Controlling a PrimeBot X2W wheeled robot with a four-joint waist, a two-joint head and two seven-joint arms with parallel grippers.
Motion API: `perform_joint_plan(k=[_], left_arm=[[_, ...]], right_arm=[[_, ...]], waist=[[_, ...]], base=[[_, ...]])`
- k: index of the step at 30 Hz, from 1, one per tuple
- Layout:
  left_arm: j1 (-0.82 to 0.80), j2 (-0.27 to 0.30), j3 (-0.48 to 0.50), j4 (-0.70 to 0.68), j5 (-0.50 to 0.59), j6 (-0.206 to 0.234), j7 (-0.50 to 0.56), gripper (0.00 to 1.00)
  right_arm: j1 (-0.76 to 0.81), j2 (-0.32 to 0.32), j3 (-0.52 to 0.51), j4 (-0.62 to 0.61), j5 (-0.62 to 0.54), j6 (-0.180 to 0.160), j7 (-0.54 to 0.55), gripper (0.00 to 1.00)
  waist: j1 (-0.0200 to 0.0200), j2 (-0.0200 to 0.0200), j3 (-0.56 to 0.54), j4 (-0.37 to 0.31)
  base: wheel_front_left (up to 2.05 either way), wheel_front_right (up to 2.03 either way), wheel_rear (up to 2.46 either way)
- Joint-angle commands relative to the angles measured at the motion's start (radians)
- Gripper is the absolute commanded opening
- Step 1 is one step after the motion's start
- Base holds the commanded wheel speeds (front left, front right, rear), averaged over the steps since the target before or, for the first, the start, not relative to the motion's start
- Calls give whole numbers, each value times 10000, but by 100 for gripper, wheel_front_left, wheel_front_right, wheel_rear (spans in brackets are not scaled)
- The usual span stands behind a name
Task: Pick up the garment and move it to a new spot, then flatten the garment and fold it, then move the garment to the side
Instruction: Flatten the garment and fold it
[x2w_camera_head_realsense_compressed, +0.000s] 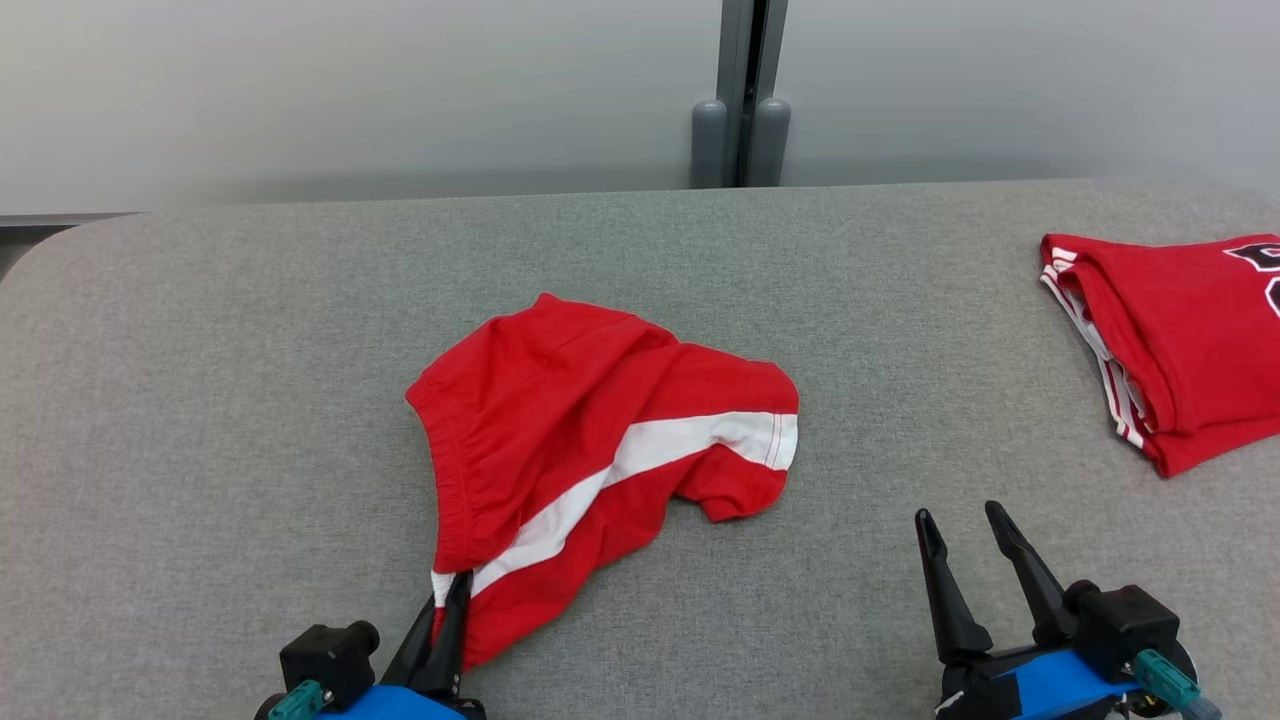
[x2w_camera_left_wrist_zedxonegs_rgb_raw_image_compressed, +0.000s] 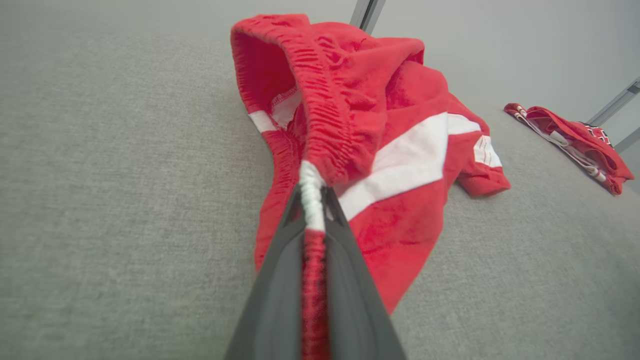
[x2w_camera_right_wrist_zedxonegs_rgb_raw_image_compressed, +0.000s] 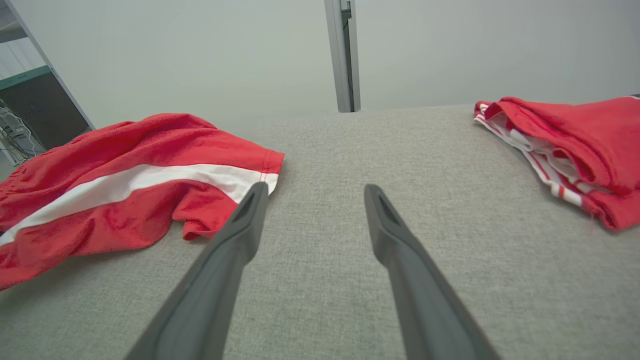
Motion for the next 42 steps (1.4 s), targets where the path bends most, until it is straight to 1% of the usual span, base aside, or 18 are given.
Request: perform_joint_plan(k=[1, 2, 3, 4, 13, 19, 22, 28, 33, 38, 42], left_arm=[[80, -18, 71, -84, 112, 30, -41, 0], [113, -42, 178, -166, 199, 64, -42, 13], [167, -87, 281, -287, 310, 82, -42, 49], [227, -134, 388, -417, 392, 76, -41, 100], [587, -368, 1706, -1782, 1694, 40, -42, 100], [839, -694, 2652, -2393, 2395, 34, -43, 100], [980, -797, 3091, -2656, 2772, 99, -43, 100], [1413, -965, 3884, -3358, 3642, 402, -43, 100], [1796, -1039, 4157, -3652, 4180, 300, -43, 100], [2015, -1100, 4179, -3667, 4669, 379, -44, 100], [2006, -1169, 4195, -3594, 4810, 413, -44, 100]], right_arm=[[72, -39, -29, 7, 14, 1, -26, 100], [119, -40, -32, 26, 24, 1, -26, 100], [163, -45, -40, 44, 32, 1, -26, 100], [188, -45, -29, 54, 36, 1, -26, 100], [225, -48, -29, 58, 49, 1, -26, 100], [411, -43, -156, -40, -8, 1, -26, 100], [534, -38, -237, -124, -53, 1, -26, 100], [829, -21, -454, -399, -109, 1, -26, 100], [1090, -7, -687, -590, -171, 1, -25, 100], [1348, -4, -911, -683, -101, 1, -19, 100], [1454, 0, -933, -648, -17, 1, 19, 100]], waist=[[1, -1, -17, 20], [1, -1, -43, 50], [1, -1, -76, 78], [1, -1, -104, 100], [1, -1, -529, 148], [1, -1, -828, 176], [1, -1, -958, 178], [1, -1, -1201, 162], [1, -1, -1292, 180], [1, -1, -1321, 227], [1, -1, -1310, 273]], base=[[0, 0, 0], [0, 0, 0], [0, 0, 0], [0, 0, 0], [0, 0, 0], [0, 0, 0], [0, 0, 0], [0, 0, 0], [0, 0, 0], [0, 0, 0], [0, 0, 0]])
